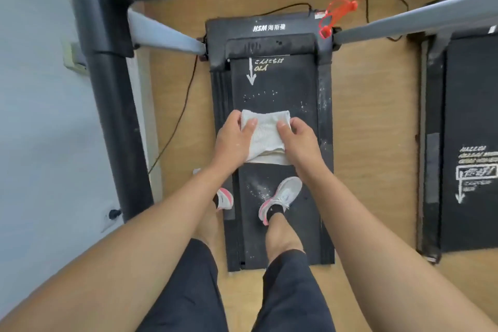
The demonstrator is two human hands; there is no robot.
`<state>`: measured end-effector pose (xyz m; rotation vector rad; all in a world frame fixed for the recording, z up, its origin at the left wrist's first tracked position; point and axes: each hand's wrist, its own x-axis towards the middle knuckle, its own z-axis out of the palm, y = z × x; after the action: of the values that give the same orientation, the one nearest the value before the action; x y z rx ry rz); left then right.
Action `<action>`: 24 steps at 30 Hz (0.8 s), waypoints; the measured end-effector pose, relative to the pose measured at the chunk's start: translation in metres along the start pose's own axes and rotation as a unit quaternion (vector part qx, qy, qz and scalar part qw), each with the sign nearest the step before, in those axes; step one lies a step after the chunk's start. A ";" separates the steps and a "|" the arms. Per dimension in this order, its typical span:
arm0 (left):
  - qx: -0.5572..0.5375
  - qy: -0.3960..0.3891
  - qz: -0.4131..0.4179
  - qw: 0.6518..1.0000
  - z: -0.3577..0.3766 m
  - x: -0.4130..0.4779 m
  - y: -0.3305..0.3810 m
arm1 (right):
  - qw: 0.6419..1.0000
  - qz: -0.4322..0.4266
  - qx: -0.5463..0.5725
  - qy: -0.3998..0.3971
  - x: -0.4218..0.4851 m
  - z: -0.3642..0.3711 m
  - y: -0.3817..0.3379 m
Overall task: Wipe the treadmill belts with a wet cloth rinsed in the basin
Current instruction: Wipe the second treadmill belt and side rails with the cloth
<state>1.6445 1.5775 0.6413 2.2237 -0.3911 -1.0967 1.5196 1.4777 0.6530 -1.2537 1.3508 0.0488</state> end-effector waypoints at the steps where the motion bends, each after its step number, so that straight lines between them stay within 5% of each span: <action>1: 0.004 -0.008 0.006 1.000 0.010 0.012 -0.006 | 1.000 -0.008 -0.021 -0.003 0.015 -0.003 0.009; 8: -0.072 0.025 -0.068 0.995 0.123 0.143 -0.097 | 0.986 -0.071 -0.142 -0.046 0.188 0.012 0.100; 13: -0.145 0.039 -0.154 0.976 0.219 0.245 -0.201 | 0.978 -0.125 -0.167 0.004 0.311 0.037 0.180; 19: 0.122 0.187 -0.088 0.971 0.284 0.332 -0.392 | 0.969 -0.179 -0.168 0.020 0.420 0.083 0.276; 24: 0.278 0.203 0.047 0.938 0.255 0.382 -0.492 | 0.952 -0.249 -0.175 0.037 0.500 0.142 0.266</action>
<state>1.6722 1.6575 -0.0266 2.8066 -0.6796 -0.4805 1.6009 1.3802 0.0830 -1.8846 1.0800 -0.1184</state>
